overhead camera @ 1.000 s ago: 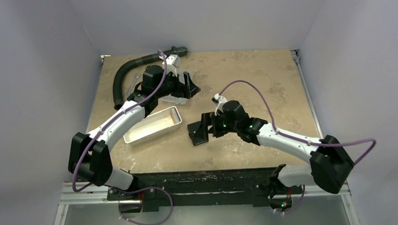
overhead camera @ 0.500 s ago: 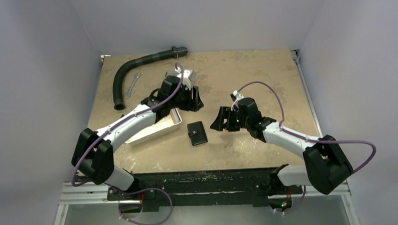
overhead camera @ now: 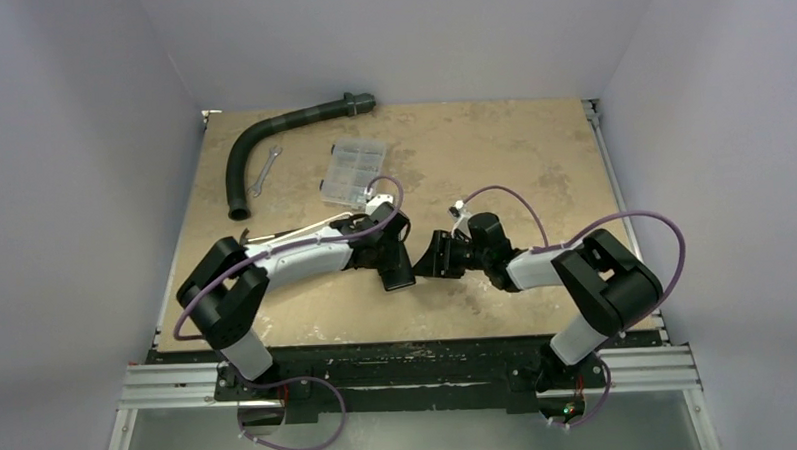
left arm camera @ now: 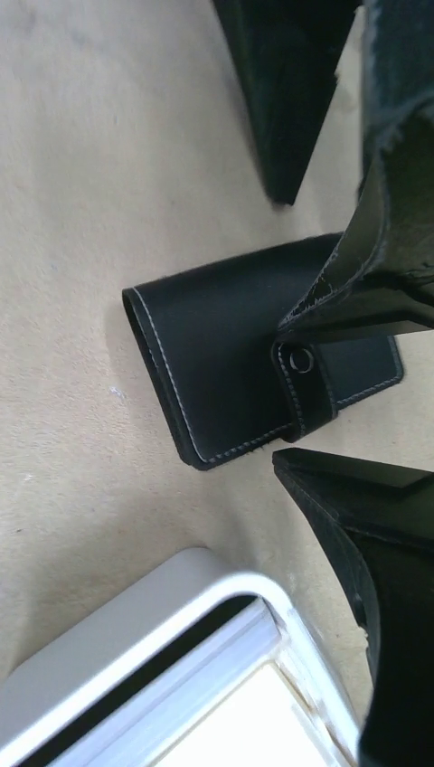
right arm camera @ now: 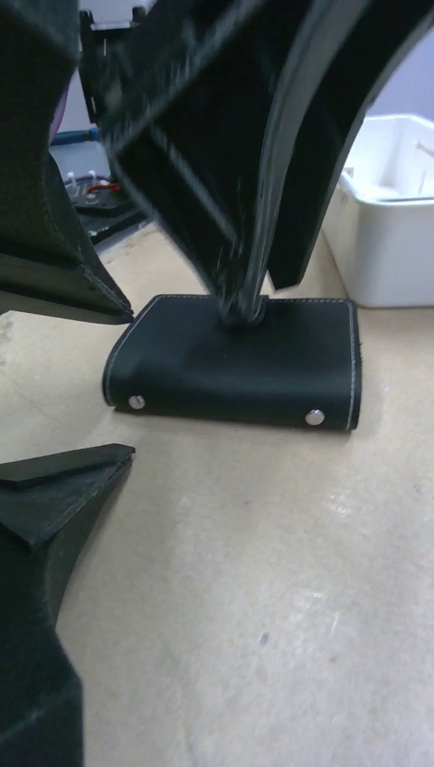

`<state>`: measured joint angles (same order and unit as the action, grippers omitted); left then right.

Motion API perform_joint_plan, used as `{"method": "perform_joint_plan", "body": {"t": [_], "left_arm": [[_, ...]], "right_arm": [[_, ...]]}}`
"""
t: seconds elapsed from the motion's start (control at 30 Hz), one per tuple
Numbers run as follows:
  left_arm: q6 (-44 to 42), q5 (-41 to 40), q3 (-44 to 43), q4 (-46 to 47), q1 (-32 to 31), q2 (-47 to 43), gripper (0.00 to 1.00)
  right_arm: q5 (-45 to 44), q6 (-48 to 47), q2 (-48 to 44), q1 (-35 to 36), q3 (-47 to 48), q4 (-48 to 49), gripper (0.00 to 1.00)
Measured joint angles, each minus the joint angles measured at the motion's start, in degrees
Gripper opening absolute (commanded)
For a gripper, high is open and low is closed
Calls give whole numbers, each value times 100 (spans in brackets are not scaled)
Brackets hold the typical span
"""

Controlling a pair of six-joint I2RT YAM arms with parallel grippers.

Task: Put the credit cards into the card holder
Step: Pick up the card holder from the center of the board.

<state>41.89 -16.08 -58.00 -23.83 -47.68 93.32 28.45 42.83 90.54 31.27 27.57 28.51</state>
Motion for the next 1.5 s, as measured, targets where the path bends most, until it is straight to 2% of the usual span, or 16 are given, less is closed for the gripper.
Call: {"method": "perform_joint_plan", "body": {"t": [0.13, 0.3, 0.33, 0.43, 0.5, 0.63, 0.8, 1.0, 1.2, 1.37, 1.5], "left_arm": [[232, -341, -264, -136, -175, 479, 50], [273, -544, -627, -269, -284, 815, 47], [282, -557, -654, -284, -302, 839, 45], [337, -595, -660, -280, -345, 848, 29], [337, -597, -619, -212, -352, 820, 22], [328, -476, -199, 262, -345, 533, 14], [243, -332, 321, 704, -334, 125, 8], [68, 286, 962, 994, -236, -636, 6], [-46, 1246, 1563, 1687, 247, -1322, 3], [-35, 2031, 1958, 2404, 505, -1423, 2], [55, 2498, 2155, 2817, 531, -1423, 2]], "right_arm": [[170, 201, 262, 0, -92, 640, 60], [133, 168, 278, 2, -111, 710, 61], [127, 146, 278, 4, -109, 702, 61], [114, 81, 278, 13, -90, 671, 62], [111, 59, 267, 17, -90, 669, 67], [111, 70, 203, 22, -103, 684, 69], [103, 85, 153, 17, -168, 723, 70], [114, 109, 127, 17, -168, 723, 76], [201, 162, 136, 11, -210, 885, 76], [501, 675, 459, 7, -632, 2127, 71], [839, 1346, 868, 22, -966, 3482, 56]]}}
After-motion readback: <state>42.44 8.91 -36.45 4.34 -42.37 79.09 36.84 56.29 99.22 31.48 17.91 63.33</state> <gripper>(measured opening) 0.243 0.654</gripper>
